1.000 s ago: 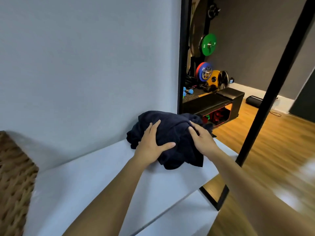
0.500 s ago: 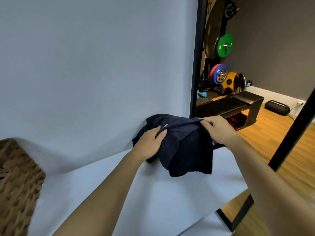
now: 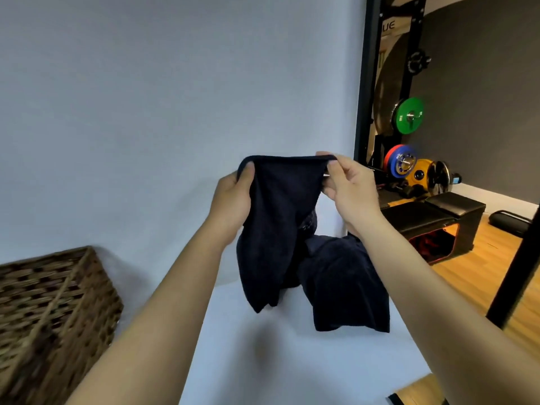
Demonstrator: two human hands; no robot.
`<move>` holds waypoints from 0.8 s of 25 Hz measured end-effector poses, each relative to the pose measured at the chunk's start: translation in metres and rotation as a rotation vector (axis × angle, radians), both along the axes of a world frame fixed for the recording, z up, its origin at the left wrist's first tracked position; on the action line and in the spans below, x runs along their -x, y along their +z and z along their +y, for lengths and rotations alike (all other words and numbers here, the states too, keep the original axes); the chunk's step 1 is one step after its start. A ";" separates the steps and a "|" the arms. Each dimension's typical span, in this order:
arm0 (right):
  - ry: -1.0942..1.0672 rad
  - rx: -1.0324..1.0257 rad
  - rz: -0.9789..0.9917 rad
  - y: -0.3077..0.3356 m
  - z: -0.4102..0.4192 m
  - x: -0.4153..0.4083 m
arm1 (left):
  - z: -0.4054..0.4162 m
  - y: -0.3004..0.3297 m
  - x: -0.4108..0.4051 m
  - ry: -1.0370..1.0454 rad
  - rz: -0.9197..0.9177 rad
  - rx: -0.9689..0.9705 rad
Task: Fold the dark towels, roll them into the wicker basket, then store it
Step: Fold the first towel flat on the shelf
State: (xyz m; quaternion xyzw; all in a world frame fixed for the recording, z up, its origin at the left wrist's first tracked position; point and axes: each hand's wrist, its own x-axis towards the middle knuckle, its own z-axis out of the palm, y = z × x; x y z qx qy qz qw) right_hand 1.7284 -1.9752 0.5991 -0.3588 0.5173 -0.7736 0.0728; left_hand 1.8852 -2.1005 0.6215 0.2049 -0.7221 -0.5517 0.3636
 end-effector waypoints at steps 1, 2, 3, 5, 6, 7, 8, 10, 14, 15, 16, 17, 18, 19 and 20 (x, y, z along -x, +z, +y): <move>0.021 0.030 0.047 0.008 -0.005 -0.008 | -0.005 0.008 -0.011 0.033 0.036 0.026; 0.020 0.010 0.124 0.013 -0.011 -0.014 | -0.012 0.013 -0.021 0.080 0.055 0.054; -0.003 -0.063 0.213 0.013 -0.017 -0.020 | -0.021 0.012 -0.033 0.130 0.045 0.083; -0.062 -0.343 0.333 -0.005 -0.030 -0.026 | -0.039 -0.004 -0.059 0.193 -0.079 0.158; -0.068 -0.498 0.361 -0.018 -0.034 -0.029 | -0.047 -0.016 -0.072 0.198 -0.180 0.194; -0.051 -0.605 0.363 -0.031 -0.038 -0.031 | -0.055 -0.029 -0.084 0.199 -0.277 0.218; -0.019 -0.642 0.345 -0.041 -0.043 -0.038 | -0.061 -0.037 -0.098 0.211 -0.334 0.224; 0.003 -0.542 0.306 -0.045 -0.054 -0.061 | -0.064 -0.039 -0.123 0.258 -0.281 0.213; -0.132 -0.159 0.480 0.003 -0.052 -0.128 | -0.045 -0.004 -0.168 0.274 0.061 0.205; -0.144 -0.120 0.510 0.013 -0.047 -0.138 | -0.041 0.002 -0.177 0.210 0.042 0.219; -0.131 -0.131 0.547 0.017 -0.042 -0.143 | -0.039 0.004 -0.187 0.126 -0.029 0.229; -0.103 -0.203 0.596 0.013 -0.039 -0.145 | -0.040 -0.001 -0.196 0.050 -0.133 0.235; -0.076 -0.336 0.657 0.002 -0.035 -0.146 | -0.042 -0.012 -0.203 -0.006 -0.257 0.249; -0.051 -0.506 0.715 -0.016 -0.030 -0.147 | -0.047 -0.031 -0.210 -0.048 -0.396 0.280; -0.022 -0.675 0.765 -0.040 -0.025 -0.150 | -0.051 -0.054 -0.216 -0.088 -0.546 0.321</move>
